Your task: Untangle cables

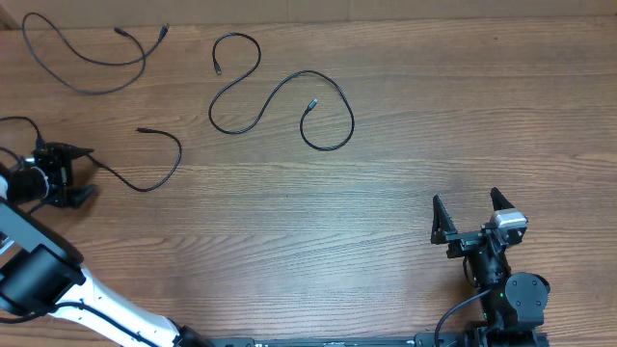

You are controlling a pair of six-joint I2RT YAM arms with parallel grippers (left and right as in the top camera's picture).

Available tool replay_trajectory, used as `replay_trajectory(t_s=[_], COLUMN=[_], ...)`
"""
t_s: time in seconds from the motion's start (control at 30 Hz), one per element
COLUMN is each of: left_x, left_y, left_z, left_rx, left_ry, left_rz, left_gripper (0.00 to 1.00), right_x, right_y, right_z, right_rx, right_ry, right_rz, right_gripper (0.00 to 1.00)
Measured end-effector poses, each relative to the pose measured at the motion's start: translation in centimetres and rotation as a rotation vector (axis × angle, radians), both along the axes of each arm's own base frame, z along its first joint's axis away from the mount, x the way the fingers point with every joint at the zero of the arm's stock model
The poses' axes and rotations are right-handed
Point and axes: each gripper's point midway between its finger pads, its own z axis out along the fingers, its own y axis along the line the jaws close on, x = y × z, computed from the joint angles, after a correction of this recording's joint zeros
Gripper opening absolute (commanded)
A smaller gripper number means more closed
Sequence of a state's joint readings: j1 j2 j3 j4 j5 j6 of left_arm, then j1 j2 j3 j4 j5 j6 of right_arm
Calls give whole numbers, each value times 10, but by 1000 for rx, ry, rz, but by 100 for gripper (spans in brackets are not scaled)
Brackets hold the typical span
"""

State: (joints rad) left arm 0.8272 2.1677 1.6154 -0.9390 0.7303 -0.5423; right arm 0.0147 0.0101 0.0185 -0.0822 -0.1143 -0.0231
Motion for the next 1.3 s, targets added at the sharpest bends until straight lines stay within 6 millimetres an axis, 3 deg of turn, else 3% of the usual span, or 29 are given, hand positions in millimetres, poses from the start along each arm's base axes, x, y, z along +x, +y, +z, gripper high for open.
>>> replay_trajectory(t_s=[0.13,0.23,0.47,0.6,0.83,1.07,1.3], left_x=[17,31,50,68,74,61,59], left_y=[-30,-64,-126,-151,-159,-146,-145], left_z=[-3,-11,-38,-41,-40,-46,-50], left_rx=[51,127,482,663,772,853,866], left_ry=[-5,26,192,204,230,312,314], left_rz=[-128,-265,-576,-677,-716,-737,-742], left_gripper=[75,74,73,65,52,49,35], right_x=[0,0,0,0,0,0,0], right_y=[0,0,0,0,0,0,0], right_z=[0,0,0,0,0,0,0], right_rx=[0,0,0,0,0,0,0], right_ry=[-1,0,0,-1,0,0,0], right_rz=[0,0,0,0,0,0,0], right_gripper=[100,100,100,100,100,100,100])
